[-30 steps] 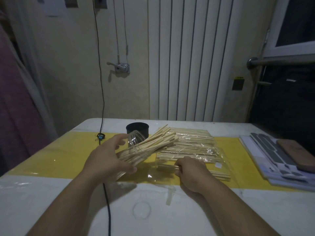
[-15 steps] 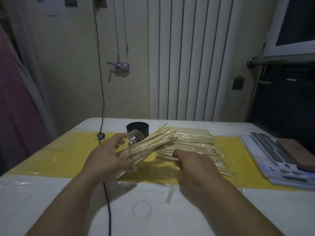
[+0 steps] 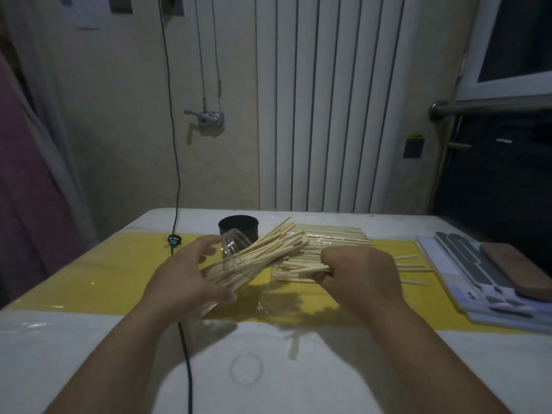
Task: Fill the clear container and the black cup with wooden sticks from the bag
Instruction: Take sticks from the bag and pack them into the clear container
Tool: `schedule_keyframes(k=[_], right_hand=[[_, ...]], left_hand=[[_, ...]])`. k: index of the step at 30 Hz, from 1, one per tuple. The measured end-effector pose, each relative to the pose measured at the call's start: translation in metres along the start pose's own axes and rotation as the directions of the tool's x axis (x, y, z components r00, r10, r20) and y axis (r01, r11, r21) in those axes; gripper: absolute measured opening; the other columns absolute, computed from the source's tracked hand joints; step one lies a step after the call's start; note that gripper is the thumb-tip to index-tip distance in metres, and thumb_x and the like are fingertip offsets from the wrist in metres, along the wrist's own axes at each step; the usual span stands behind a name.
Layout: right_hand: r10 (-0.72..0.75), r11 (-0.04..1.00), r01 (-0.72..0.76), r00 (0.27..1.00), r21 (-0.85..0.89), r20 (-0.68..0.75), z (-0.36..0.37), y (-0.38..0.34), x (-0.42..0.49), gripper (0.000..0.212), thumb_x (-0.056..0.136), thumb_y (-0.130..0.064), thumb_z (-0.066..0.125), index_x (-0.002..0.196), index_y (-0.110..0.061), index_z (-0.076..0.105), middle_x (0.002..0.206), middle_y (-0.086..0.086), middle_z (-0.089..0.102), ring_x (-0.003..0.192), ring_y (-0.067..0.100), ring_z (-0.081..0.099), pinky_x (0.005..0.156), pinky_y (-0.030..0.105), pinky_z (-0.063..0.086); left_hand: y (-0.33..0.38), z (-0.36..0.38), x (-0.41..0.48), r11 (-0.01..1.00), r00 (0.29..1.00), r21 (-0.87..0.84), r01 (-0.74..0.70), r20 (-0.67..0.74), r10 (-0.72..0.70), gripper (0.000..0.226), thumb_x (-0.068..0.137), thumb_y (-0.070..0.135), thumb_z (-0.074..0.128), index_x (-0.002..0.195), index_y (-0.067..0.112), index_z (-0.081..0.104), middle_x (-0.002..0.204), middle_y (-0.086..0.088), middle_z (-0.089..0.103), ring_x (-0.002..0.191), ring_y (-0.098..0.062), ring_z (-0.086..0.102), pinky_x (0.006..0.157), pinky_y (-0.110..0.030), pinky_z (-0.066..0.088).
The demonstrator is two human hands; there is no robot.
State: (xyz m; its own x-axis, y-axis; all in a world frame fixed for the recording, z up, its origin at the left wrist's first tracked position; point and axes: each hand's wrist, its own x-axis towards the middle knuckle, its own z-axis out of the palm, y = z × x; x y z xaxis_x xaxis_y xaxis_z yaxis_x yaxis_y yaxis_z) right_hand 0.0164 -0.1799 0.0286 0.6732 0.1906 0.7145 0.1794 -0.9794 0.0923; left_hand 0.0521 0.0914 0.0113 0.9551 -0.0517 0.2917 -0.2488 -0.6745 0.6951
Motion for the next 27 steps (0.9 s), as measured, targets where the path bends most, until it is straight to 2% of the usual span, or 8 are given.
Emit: schedule_keyframes(k=[1,3,7,12,14,18,24,27], right_hand=[[-0.01,1.0,0.01,0.995,-0.001,-0.096,0.001,0.0,0.0,0.045,0.069,-0.048,0.073,0.048,-0.017,0.048,0.047,0.0,0.055,0.044,0.026,0.055,0.044,0.023,0.026],[-0.017,0.998,0.031,0.966,0.049,-0.258,0.003,0.0,0.0,0.044,0.08,-0.038,0.061,0.045,-0.014,0.05,0.043,0.001,0.05,0.043,0.029,0.049,0.05,0.026,0.024],[-0.034,0.982,0.117,0.885,0.151,-0.464,0.005,0.0,0.0,0.046,0.097,-0.033,0.051,0.055,-0.014,0.051,0.064,0.002,0.057,0.063,0.027,0.046,0.064,0.033,0.025],[0.091,0.939,0.085,0.872,0.333,-0.48,-0.001,-0.008,-0.003,0.062,0.105,-0.05,0.035,0.067,-0.01,0.064,0.07,0.004,0.054,0.052,0.025,0.049,0.045,0.031,0.037],[0.17,0.863,0.097,0.869,0.496,-0.466,-0.003,-0.009,-0.006,0.056,0.103,-0.048,0.041,0.076,-0.009,0.071,0.076,0.005,0.057,0.061,0.021,0.054,0.051,0.031,0.044],[0.368,0.695,0.035,0.841,0.718,-0.397,-0.009,-0.013,-0.006,0.039,0.096,-0.037,0.057,0.077,-0.008,0.074,0.078,0.004,0.061,0.079,0.004,0.056,0.07,0.011,0.039],[0.519,0.567,0.031,0.763,0.823,-0.386,-0.02,-0.023,-0.005,0.036,0.095,-0.031,0.059,0.072,-0.009,0.075,0.07,-0.004,0.068,0.078,0.004,0.064,0.075,0.009,0.042],[0.54,0.471,-0.002,0.792,0.882,-0.286,-0.024,-0.028,-0.005,0.038,0.096,-0.035,0.06,0.067,-0.014,0.074,0.064,-0.005,0.069,0.075,0.007,0.066,0.075,0.013,0.045]], left_hand=[[0.0,0.0,0.0,1.0,1.0,0.002,-0.003,0.001,0.003,0.098,0.045,0.03,0.098,0.12,0.058,0.042,0.122,0.016,0.058,0.11,-0.008,0.055,0.088,-0.038,0.05],[0.0,0.0,0.0,1.0,1.0,0.006,-0.008,0.003,0.008,0.098,0.046,0.028,0.098,0.121,0.056,0.042,0.12,0.016,0.057,0.111,-0.007,0.054,0.088,-0.037,0.049],[0.0,0.0,-0.001,1.0,1.0,0.016,-0.003,0.011,0.003,0.099,0.045,0.028,0.098,0.122,0.056,0.043,0.114,0.022,0.055,0.113,-0.006,0.053,0.09,-0.039,0.05],[0.001,-0.001,-0.001,1.0,1.0,0.022,-0.02,0.025,0.019,0.097,0.045,0.024,0.099,0.119,0.056,0.045,0.107,0.029,0.052,0.112,-0.006,0.053,0.09,-0.038,0.049],[0.001,0.0,-0.001,0.999,0.999,0.036,-0.035,0.03,0.033,0.096,0.044,0.026,0.098,0.118,0.057,0.045,0.108,0.03,0.052,0.112,-0.006,0.054,0.09,-0.038,0.049],[0.001,0.0,-0.001,0.997,0.998,0.062,-0.052,0.042,0.049,0.097,0.043,0.03,0.097,0.12,0.059,0.046,0.11,0.029,0.054,0.112,-0.005,0.054,0.089,-0.037,0.05],[0.001,0.0,-0.002,0.996,0.997,0.065,-0.066,0.046,0.063,0.092,0.04,0.035,0.094,0.109,0.068,0.042,0.111,0.028,0.055,0.112,-0.004,0.055,0.087,-0.036,0.049],[0.003,0.0,-0.001,0.994,0.996,0.078,-0.077,0.049,0.073,0.092,0.036,0.041,0.091,0.104,0.073,0.039,0.113,0.028,0.056,0.112,-0.004,0.055,0.087,-0.036,0.05]])
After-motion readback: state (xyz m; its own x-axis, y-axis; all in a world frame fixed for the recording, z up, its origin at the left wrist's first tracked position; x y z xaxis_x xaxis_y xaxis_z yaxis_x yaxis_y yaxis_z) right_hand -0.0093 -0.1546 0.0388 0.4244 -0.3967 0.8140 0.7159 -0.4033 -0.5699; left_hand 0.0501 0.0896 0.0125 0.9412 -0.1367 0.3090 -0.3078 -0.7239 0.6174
